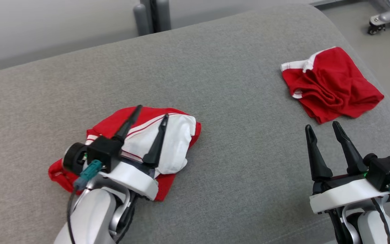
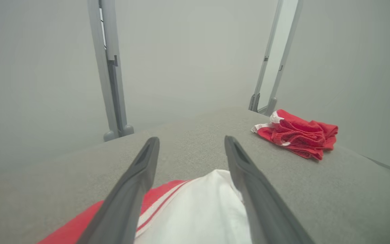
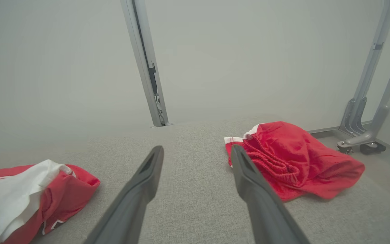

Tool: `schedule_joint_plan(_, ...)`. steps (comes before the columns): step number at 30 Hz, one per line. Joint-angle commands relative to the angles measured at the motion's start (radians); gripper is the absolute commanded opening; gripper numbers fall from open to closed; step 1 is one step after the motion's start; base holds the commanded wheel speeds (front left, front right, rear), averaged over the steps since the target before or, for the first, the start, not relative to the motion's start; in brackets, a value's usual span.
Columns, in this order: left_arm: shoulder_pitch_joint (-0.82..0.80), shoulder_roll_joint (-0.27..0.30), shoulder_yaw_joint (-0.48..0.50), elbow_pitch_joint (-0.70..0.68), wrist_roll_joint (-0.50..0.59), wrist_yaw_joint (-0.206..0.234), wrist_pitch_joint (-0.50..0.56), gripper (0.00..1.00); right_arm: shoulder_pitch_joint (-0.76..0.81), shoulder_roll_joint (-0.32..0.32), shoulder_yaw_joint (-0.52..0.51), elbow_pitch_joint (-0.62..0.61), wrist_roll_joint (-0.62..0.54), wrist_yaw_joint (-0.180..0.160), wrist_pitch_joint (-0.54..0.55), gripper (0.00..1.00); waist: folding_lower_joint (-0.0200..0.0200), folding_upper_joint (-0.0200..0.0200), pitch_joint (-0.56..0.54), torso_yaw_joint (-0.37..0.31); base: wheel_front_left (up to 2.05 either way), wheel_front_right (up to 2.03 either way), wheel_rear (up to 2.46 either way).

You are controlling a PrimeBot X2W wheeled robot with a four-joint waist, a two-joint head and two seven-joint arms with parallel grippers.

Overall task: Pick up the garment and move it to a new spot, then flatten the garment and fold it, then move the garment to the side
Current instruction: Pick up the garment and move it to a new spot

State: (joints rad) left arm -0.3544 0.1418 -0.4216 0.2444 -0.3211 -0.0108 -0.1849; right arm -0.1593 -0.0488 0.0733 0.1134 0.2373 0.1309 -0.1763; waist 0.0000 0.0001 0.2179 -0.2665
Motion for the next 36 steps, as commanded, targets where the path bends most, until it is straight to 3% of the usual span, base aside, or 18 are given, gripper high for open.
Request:
schedule_joint_plan(1, 0.022, 0.019, 0.035, -0.024, -0.018, 0.026, -0.009, 1.00, -0.002, -0.005, -0.010, -0.006, -0.014, 0.000, 0.011, 1.00, 0.0000, -0.0001, -0.046, 0.058, 0.00, 0.00, 0.00)
schedule_joint_plan(5, 0.057, 0.057, 0.109, -0.053, -0.039, 0.073, -0.023, 1.00, 0.006, -0.005, -0.022, -0.019, -0.030, 0.000, 0.026, 1.00, 0.0000, -0.0001, -0.071, 0.108, 0.00, 0.00, 0.00)
schedule_joint_plan(16, 0.187, 0.135, 0.264, -0.111, -0.093, 0.144, -0.060, 1.00, 0.030, -0.005, -0.054, -0.035, -0.060, 0.000, 0.062, 1.00, 0.0000, -0.0001, -0.112, 0.207, 0.00, 0.00, 0.00)
schedule_joint_plan(22, 0.296, 0.156, 0.300, -0.200, -0.098, 0.178, -0.056, 1.00, 0.054, -0.005, -0.068, -0.042, -0.073, 0.000, 0.078, 1.00, 0.0000, -0.0001, -0.138, 0.248, 0.00, 0.00, 0.00)
schedule_joint_plan(28, 0.373, 0.174, 0.312, -0.273, -0.110, 0.188, -0.044, 1.00, 0.086, -0.005, -0.082, -0.051, -0.083, 0.000, 0.093, 1.00, 0.0000, -0.0001, -0.170, 0.269, 0.00, 0.00, 0.00)
schedule_joint_plan(36, 0.422, 0.190, 0.286, -0.301, -0.121, 0.161, -0.020, 1.00, 0.136, -0.005, -0.081, -0.066, -0.087, 0.000, 0.113, 1.00, 0.0000, -0.0001, -0.214, 0.271, 0.00, 0.00, 0.00)
